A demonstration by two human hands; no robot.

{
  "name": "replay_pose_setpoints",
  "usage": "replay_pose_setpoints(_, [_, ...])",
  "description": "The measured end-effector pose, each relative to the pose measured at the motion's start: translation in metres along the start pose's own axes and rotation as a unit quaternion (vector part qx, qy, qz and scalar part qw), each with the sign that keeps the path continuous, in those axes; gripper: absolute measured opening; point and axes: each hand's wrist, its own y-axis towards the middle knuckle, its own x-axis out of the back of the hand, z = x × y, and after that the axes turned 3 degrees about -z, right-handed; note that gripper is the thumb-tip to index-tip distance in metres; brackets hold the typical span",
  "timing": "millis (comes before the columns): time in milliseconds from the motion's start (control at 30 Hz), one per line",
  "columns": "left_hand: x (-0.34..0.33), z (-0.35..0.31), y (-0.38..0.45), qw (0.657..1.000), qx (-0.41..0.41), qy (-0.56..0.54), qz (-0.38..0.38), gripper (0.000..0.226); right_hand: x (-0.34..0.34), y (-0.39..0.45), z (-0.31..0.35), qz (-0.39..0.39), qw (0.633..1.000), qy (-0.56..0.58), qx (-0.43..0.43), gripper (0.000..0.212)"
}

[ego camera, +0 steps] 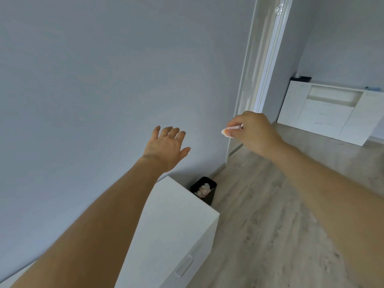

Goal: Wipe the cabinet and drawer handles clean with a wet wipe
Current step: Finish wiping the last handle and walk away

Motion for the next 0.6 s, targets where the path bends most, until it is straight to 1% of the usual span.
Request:
replay_pose_setpoints(100, [-0.025,-0.029,0.063,0.999,0.022,-0.007,0.024,0.058,-0.01,0.052,-0.066,0.016,1.0,0.011,0.008,0.022])
replay_pose_setpoints(167, [-0.039,-0.042,0.103,0.999,0.042,-0.01,0.023,0.058,-0.018,0.089,-0.104,0.033,0.999,0.014,0.016,0.027])
replay_pose_setpoints(333, [-0.078,-0.053,0.179,0.996,0.077,-0.003,0.055,0.057,-0.059,0.173,-0.172,0.07,0.995,0.068,0.014,0.033])
replay_pose_setpoints(467, [-0.125,-0.047,0.228,0.989,0.128,-0.004,0.08,0.057,-0.11,0.226,-0.216,0.117,0.988,0.092,0.029,0.032])
replay_pose_setpoints(600, [-0.19,-0.047,0.281,0.983,0.151,-0.025,0.104,0.057,-0.165,0.272,-0.267,0.143,0.985,0.094,0.031,0.022])
